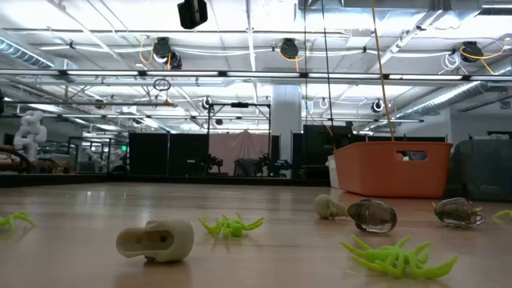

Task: Sort Halloween decoration
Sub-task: Put the white skull toy into the black bin

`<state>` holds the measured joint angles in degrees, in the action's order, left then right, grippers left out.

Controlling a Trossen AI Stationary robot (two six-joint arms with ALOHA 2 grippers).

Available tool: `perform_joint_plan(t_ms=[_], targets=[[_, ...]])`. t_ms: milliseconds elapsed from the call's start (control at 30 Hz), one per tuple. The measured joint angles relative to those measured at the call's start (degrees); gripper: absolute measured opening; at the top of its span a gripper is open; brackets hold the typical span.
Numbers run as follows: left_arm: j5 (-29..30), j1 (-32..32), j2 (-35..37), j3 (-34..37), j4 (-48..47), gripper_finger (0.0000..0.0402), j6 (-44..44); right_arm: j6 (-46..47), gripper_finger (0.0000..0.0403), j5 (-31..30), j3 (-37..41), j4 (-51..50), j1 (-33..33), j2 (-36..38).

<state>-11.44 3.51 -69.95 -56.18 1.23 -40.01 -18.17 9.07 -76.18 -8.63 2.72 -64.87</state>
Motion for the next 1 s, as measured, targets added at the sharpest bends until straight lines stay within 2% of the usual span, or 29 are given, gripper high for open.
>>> perform_joint_plan(t_ms=[133, 567, 833, 1000], targets=[[0.0, 0.0, 0.0, 0.0, -0.1, 0.0109, 0.0, 7.6, 0.0006, 0.0, 0.0, 0.1, 0.0, 0.7], [0.0, 0.0, 0.0, 0.0, -0.5, 0.0109, 0.0, 46.4, 0.0006, 0.0, 0.0, -2.0, 0.0, 1.3], [0.0, 0.0, 0.0, 0.0, -3.8, 0.0109, 0.3, 62.3, 0.0006, -0.5, 0.0, -12.4, 0.0, 2.0], [0.2, 1.2, 0.0, 0.0, -11.4, 0.0109, 0.3, 68.3, 0.0006, -5.1, 0.0, -24.8, 0.0, 4.9]])
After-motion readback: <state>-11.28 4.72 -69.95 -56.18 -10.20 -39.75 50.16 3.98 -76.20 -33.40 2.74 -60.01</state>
